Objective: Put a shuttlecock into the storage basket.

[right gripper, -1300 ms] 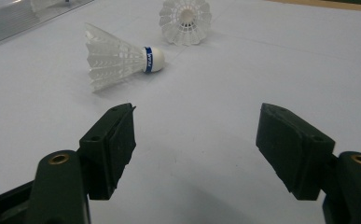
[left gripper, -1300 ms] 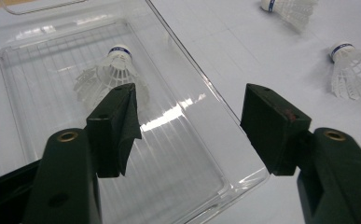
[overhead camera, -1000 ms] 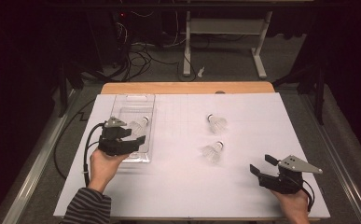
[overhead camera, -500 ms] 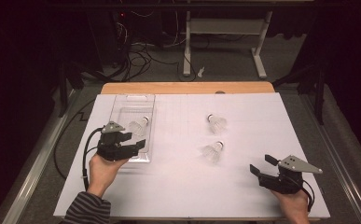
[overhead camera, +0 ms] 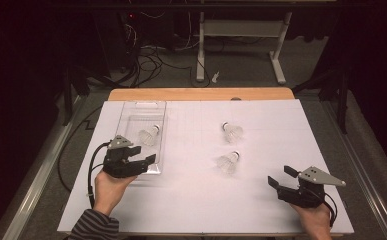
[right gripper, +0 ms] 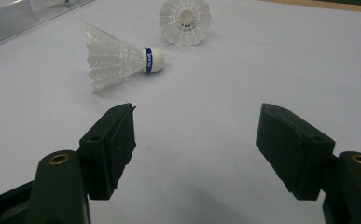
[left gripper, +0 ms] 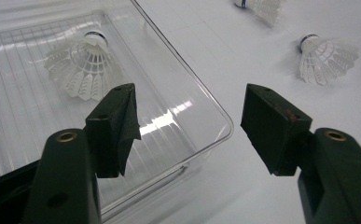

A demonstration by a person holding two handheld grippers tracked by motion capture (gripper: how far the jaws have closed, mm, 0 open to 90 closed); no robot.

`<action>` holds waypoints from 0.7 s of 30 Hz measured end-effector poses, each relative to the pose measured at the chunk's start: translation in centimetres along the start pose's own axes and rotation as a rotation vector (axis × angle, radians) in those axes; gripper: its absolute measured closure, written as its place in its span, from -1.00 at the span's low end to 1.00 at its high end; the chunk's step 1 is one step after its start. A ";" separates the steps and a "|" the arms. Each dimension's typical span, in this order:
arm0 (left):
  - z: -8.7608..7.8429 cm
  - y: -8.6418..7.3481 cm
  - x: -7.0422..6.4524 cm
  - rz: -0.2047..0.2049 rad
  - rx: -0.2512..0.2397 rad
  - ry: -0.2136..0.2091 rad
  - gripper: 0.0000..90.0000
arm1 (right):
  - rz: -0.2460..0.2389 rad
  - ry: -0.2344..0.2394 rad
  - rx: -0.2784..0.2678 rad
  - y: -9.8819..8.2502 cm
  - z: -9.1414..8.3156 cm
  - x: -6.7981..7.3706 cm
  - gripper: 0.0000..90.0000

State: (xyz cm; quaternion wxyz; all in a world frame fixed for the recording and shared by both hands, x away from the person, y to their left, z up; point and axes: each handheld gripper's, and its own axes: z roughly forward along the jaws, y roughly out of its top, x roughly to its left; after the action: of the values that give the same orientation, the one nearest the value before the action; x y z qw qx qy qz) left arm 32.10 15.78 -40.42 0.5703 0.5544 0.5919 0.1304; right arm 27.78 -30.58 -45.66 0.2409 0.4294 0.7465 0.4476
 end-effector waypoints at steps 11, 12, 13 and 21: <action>-0.4 -0.6 -0.1 -0.005 -0.007 -0.010 -0.17 | 0.002 -0.001 -0.002 0.0 0.0 0.0 -0.36; -0.4 -0.7 -0.1 -0.004 -0.006 -0.011 -0.17 | 0.000 -0.001 -0.003 0.0 0.0 0.0 -0.36; -0.4 -0.7 -0.1 -0.004 -0.007 -0.012 -0.17 | 0.001 -0.001 -0.003 0.0 0.0 0.0 -0.36; -0.7 -1.1 0.0 -0.004 -0.013 -0.020 -0.17 | 0.000 -0.001 -0.004 0.0 0.0 0.0 -0.36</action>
State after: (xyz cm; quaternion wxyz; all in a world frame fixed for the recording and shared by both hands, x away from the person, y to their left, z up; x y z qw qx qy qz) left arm 30.95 15.72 -41.01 0.5802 0.5508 0.5863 0.1276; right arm 27.80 -30.60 -45.66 0.2422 0.4291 0.7456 0.4486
